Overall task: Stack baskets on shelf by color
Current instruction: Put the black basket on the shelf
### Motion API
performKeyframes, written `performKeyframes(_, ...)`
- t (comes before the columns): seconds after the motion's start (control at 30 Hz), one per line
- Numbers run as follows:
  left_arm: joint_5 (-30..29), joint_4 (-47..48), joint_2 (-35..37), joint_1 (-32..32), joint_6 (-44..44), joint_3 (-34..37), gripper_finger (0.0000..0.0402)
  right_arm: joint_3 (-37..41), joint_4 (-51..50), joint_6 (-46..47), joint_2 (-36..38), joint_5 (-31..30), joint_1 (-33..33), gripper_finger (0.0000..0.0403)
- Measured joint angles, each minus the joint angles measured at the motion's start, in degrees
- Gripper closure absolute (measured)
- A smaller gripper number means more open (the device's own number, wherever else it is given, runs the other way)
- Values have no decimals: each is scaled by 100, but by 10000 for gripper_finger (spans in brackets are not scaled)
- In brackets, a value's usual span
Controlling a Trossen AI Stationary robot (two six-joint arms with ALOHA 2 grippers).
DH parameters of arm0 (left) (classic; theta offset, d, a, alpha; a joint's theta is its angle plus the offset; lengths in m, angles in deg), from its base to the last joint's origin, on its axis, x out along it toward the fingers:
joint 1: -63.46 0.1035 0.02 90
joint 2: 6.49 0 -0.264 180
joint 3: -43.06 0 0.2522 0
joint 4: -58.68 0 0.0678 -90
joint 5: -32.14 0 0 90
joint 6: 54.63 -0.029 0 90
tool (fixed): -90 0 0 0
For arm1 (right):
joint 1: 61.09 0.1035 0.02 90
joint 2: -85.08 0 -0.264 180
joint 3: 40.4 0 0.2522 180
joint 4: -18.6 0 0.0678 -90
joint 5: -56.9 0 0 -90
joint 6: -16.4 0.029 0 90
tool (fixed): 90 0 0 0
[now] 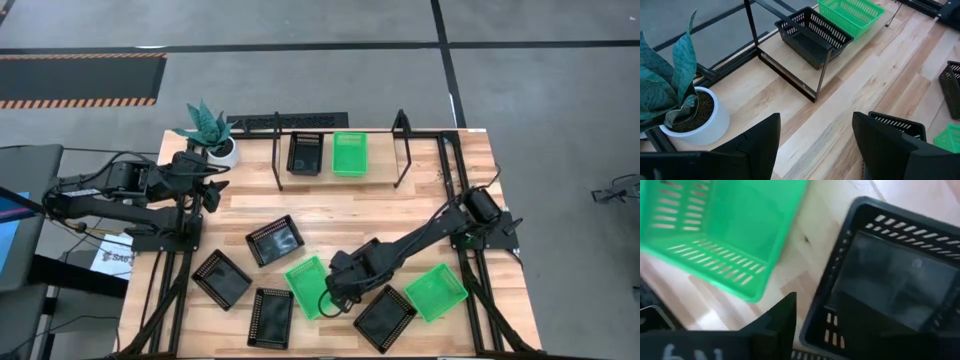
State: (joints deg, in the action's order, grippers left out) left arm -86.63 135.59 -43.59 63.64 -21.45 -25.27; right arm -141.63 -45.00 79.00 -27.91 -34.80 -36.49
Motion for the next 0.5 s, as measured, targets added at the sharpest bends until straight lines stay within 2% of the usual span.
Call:
performKeyframes(0.23, -6, -7, 0, 0, -90, 0, 166, -1, -42, 150, -71, -270, 2, 195)
performKeyframes(0.5, -10, -6, -1, 0, -121, 0, 166, 27, -116, 8, -279, -304, -70, 204)
